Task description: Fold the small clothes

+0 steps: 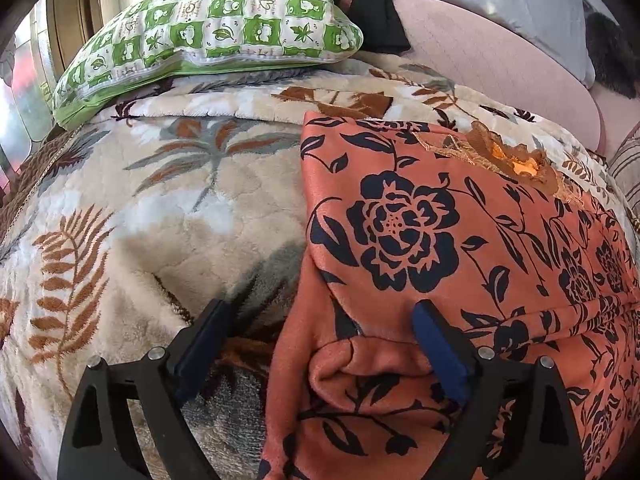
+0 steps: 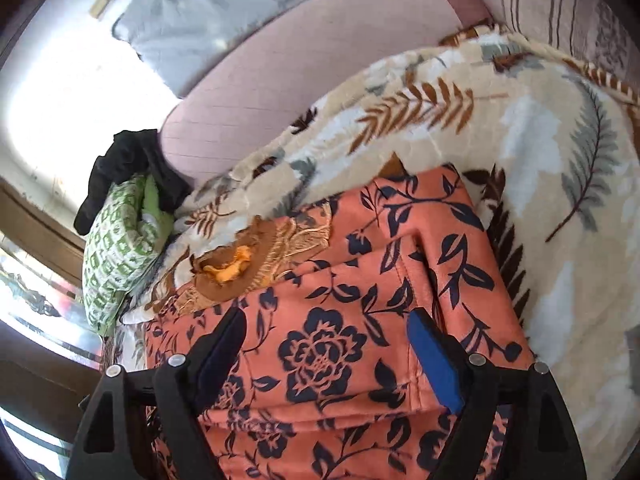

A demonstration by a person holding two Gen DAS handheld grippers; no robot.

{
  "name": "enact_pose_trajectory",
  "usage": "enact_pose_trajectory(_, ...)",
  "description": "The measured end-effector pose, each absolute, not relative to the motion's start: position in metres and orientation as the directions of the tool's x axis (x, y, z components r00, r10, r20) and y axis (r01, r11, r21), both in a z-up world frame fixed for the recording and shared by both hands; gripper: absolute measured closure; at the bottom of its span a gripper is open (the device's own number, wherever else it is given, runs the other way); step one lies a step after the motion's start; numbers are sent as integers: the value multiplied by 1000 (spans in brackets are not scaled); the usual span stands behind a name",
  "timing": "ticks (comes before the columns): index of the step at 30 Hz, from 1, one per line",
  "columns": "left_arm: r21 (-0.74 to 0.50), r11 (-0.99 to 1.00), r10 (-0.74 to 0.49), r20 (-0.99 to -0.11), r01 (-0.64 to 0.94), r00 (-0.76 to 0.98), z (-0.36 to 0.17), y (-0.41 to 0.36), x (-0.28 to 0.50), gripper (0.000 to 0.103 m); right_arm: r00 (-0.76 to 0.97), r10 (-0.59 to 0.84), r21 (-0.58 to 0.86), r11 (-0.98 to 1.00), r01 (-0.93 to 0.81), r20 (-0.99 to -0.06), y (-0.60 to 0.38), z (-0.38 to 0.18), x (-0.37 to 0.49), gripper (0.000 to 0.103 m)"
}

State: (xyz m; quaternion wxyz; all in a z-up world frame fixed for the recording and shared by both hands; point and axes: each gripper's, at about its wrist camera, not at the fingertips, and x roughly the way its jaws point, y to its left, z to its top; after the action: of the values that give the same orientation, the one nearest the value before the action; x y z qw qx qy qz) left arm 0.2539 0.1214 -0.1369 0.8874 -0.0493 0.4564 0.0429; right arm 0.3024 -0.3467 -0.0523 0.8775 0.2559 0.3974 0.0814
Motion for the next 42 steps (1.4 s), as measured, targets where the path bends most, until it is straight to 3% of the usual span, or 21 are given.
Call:
enact_pose_trajectory(6, -97, 989, -5, -765, -108, 644, -115, 126, 224, 10, 698, 327, 489, 871, 38, -636, -368, -28, 185, 18)
enact_pose_trajectory(10, -68, 995, 6, -717, -79, 697, -78, 123, 174, 10, 680, 335, 508, 859, 63, -652, -385, -48, 99, 18)
enact_pose_trajectory(15, -164, 983, -62, -718, -83, 693, -55, 137, 86, 10, 662, 337, 523, 846, 98, -669, -403, -71, 35, 18)
enact_pose_trajectory(19, -241, 963, -115, -770, -119, 628, -72, 154, 25, 10, 651, 325, 500, 860, 98, -686, -417, -73, 20, 18)
enact_pose_trajectory(24, -309, 938, -183, -828, -159, 530, -105, 165, -14, 10, 473, 391, 505, 852, 137, -789, -430, -115, 32, 18)
enact_pose_trajectory(31, -456, 863, -304, -813, -217, 497, -121, 176, -27, 10, 424, 482, 568, 817, 100, -767, -432, -140, 26, 18)
enact_pose_trajectory(36, -418, 882, -280, -837, -219, 471, -129, 171, -27, 11, 418, 489, 577, 810, 108, -765, -433, -144, 25, 19)
enact_pose_trajectory(37, -415, 886, -281, -836, -208, 472, -128, 168, -27, 11, 415, 489, 575, 812, 105, -767, -431, -143, 25, 25)
enact_pose_trajectory(39, -408, 893, -278, -834, -193, 478, -126, 166, -28, 23, 401, 488, 567, 818, 101, -775, -428, -145, 25, 39)
enact_pose_trajectory(42, -394, 898, -276, -852, -195, 445, -135, 164, -25, 40, 393, 475, 552, 827, 106, -787, -426, -144, 26, 44)
